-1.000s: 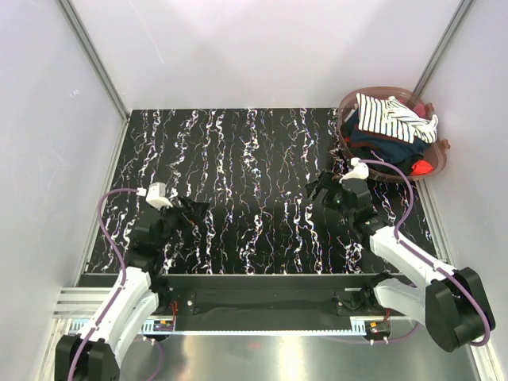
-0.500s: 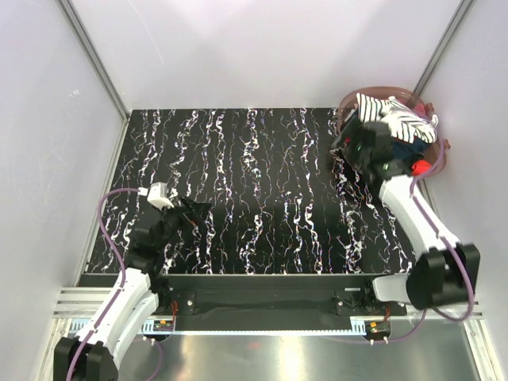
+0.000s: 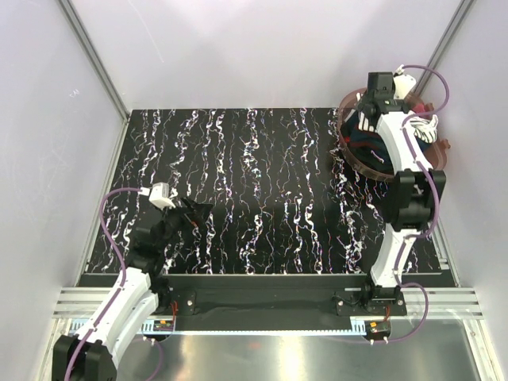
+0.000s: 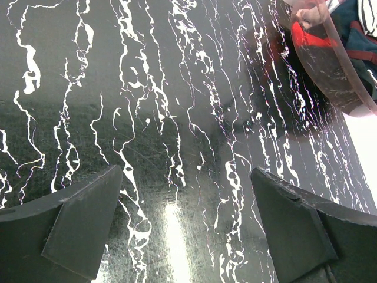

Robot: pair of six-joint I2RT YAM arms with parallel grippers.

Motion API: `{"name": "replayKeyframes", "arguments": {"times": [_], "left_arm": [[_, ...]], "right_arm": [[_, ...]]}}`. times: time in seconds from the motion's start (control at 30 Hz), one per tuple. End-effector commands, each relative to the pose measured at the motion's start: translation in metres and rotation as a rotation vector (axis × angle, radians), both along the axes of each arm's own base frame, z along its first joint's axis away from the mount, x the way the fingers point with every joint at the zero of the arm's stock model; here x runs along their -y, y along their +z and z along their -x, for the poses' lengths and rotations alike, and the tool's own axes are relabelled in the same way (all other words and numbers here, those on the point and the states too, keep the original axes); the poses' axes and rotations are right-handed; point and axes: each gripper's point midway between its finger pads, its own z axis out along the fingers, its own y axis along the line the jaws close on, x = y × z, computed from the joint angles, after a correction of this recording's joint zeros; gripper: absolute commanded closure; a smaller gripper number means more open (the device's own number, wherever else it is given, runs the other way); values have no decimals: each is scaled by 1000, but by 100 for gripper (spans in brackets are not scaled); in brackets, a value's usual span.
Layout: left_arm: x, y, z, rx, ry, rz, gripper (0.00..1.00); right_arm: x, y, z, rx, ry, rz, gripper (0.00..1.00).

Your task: Fold and stack the tank tops

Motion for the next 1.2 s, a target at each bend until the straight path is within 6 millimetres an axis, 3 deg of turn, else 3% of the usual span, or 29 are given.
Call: {"name": "replayKeyframes", "arguments": {"times": [0.0, 0.1, 0.13, 0.23, 0.3, 0.33, 0.37, 0.4, 0.43, 0.47, 0.5, 0.57, 0.6, 0.67, 0.7, 0.8, 0.83, 0.87, 0.93, 0.97, 1.07, 1.17], "left_arm": [[5, 19, -4, 72, -22, 12, 1], [6, 19, -4, 72, -23, 12, 1], [6, 20, -3, 75, -26, 13, 1], [7, 19, -3, 73, -29, 14, 1], [8, 19, -3, 69, -30, 15, 1], [8, 18, -4, 66, -33, 15, 1], [8, 19, -4, 70, -31, 14, 1], [8, 17, -4, 64, -31, 12, 1], [8, 17, -4, 65, -31, 11, 1], [8, 17, -4, 65, -30, 10, 1], [8, 18, -4, 66, -30, 11, 1], [8, 19, -4, 69, -30, 11, 2], [8, 18, -4, 68, -30, 11, 2], [9, 18, -4, 70, -33, 10, 2], [9, 20, -4, 78, -35, 10, 2], [11, 22, -4, 87, -41, 4, 2], [12, 23, -5, 91, -44, 4, 2], [12, 23, -4, 92, -46, 2, 2], [13, 25, -5, 101, -50, -1, 2], [14, 25, -4, 103, -54, -1, 2], [13, 28, -3, 117, -48, -8, 3], [10, 34, -1, 147, -32, -13, 3]], "right_arm": [[32, 20, -2, -32, -110, 124, 3], [37, 19, -14, -25, -111, 146, 3], [52, 17, -16, -32, -129, 152, 3], [61, 8, -29, -46, -129, 151, 6], [67, 2, -35, -70, -142, 165, 22], [69, 1, -36, -74, -148, 168, 37], [68, 1, -38, -74, -145, 166, 54], [65, 7, -39, -58, -122, 157, 85], [63, 13, -38, -43, -115, 147, 98], [59, 15, -37, -34, -106, 137, 100], [49, 40, -33, 23, -65, 116, 100], [25, 55, -35, 98, 44, 96, 100], [-16, 100, -27, 198, 193, 84, 100], [-55, 128, -13, 286, 300, 102, 100], [-98, 169, 9, 360, 435, 151, 100], [-171, 220, 55, 470, 659, 210, 100], [-212, 229, 73, 494, 780, 198, 100], [-229, 248, 95, 520, 857, 177, 100], [-269, 263, 129, 552, 1019, 142, 100], [-280, 279, 152, 591, 1099, 114, 100], [-285, 302, 190, 673, 1189, 34, 100], [-264, 305, 195, 689, 1083, 25, 99]]}}
